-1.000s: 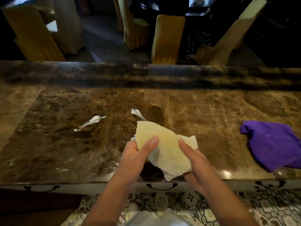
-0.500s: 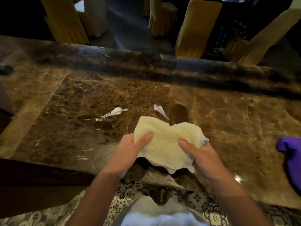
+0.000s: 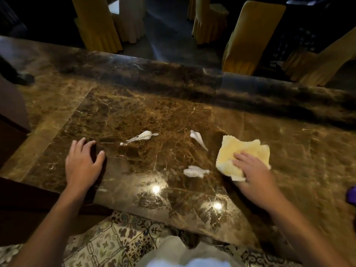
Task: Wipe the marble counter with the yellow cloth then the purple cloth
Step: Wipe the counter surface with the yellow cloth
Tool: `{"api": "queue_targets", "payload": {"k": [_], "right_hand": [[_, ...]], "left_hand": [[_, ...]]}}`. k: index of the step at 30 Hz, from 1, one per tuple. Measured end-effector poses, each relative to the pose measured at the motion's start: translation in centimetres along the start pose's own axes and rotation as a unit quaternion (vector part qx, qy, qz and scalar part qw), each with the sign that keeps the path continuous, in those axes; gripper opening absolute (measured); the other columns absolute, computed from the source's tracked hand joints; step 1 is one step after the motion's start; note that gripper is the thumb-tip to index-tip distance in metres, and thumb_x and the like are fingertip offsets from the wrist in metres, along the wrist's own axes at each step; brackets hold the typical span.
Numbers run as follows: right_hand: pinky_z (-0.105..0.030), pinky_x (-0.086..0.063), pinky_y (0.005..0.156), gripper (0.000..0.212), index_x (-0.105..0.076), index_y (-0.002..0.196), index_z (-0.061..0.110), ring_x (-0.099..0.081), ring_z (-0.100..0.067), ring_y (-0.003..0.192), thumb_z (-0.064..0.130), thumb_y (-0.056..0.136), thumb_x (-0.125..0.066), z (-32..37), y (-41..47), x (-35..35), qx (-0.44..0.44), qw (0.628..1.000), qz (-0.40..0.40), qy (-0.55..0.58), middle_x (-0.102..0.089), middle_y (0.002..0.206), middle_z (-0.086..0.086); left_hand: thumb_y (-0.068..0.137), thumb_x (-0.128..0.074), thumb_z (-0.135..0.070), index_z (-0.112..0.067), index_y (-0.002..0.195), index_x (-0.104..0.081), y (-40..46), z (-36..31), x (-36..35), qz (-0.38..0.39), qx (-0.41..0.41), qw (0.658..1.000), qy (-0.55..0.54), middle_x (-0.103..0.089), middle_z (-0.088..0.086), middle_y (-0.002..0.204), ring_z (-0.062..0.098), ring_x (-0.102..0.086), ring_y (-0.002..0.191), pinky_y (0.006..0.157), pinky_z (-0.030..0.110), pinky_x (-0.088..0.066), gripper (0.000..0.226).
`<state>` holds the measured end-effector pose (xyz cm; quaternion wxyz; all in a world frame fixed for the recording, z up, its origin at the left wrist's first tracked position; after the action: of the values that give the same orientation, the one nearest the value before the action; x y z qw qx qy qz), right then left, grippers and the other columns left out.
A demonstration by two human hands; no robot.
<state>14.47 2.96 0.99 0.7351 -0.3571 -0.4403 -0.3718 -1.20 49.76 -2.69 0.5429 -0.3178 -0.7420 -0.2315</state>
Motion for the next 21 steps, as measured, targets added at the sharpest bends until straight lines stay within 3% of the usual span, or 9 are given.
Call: {"api": "queue_targets", "payload": {"k": [2,4,7,10,12,21], "right_hand": [[-0.051,-0.025,0.121,0.067,-0.058,0.14,0.029,-0.035,-0.019,0.148,0.061,0.082,-0.057,-0.2,-0.6,-1.3,0.002,1.0,-0.006,0.001,-0.048,0.153,0.008],[-0.051,-0.023,0.122,0.069,-0.057,0.141,0.032,-0.029,-0.016,0.15,0.071,0.085,-0.042,-0.2,-0.7,-1.0,-0.034,0.994,-0.052,0.09,-0.043,0.156,0.01],[-0.052,-0.018,0.124,0.067,-0.047,0.148,0.034,-0.018,-0.018,0.155,0.068,0.093,-0.029,-0.1,0.4,-1.1,-0.095,0.978,-0.128,0.137,-0.031,0.165,0.004],[-0.054,-0.011,0.125,0.07,-0.037,0.154,0.031,-0.008,-0.026,0.157,0.063,0.093,-0.025,-0.1,2.5,-3.0,-0.131,0.982,-0.124,0.049,-0.021,0.169,-0.003],[-0.055,-0.011,0.124,0.067,-0.036,0.154,0.029,-0.009,-0.03,0.157,0.058,0.094,-0.027,0.0,4.1,-3.6,-0.125,0.984,-0.125,-0.017,-0.022,0.169,-0.006],[-0.054,-0.013,0.124,0.058,-0.036,0.154,0.03,-0.013,-0.03,0.156,0.051,0.1,-0.035,1.2,12.5,-2.7,-0.119,0.982,-0.133,-0.06,-0.025,0.168,-0.004]], "left_hand": [[0.102,-0.051,-0.044,-0.012,0.151,-0.045,0.6,0.2,-0.7,-0.005,0.005,0.999,0.035,-0.032,0.017,0.166,0.036,-0.015,0.158,0.124,0.06,-0.011,0.059],[0.103,-0.043,-0.051,-0.014,0.156,-0.036,0.8,-0.1,-0.8,-0.01,0.008,0.998,0.059,-0.023,0.016,0.17,0.035,-0.006,0.16,0.124,0.061,-0.004,0.065],[0.103,-0.036,-0.056,-0.019,0.16,-0.028,1.5,-0.1,-1.1,0.005,-0.006,0.996,0.087,-0.013,0.015,0.173,0.035,0.001,0.16,0.124,0.062,0.0,0.069],[0.102,-0.029,-0.061,-0.023,0.162,-0.023,2.7,0.2,-1.4,0.031,-0.028,0.994,0.102,-0.008,0.011,0.174,0.032,0.005,0.16,0.124,0.06,0.003,0.071],[0.101,-0.025,-0.065,-0.025,0.163,-0.021,3.4,0.4,-1.5,0.048,-0.03,0.994,0.097,-0.007,0.01,0.174,0.03,0.004,0.161,0.124,0.059,0.002,0.074],[0.102,-0.025,-0.066,-0.025,0.164,-0.017,3.9,0.8,-2.0,0.046,-0.028,0.995,0.089,-0.006,0.007,0.175,0.025,0.003,0.161,0.126,0.054,0.003,0.074]]}}
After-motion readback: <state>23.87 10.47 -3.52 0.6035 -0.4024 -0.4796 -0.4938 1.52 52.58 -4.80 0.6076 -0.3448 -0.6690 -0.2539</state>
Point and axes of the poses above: each hand's wrist, its own y-axis towards the middle knuckle, its own x-axis out of the back of the hand, z = x × y, the point moved 6 cm from there along y, towards the middle knuckle
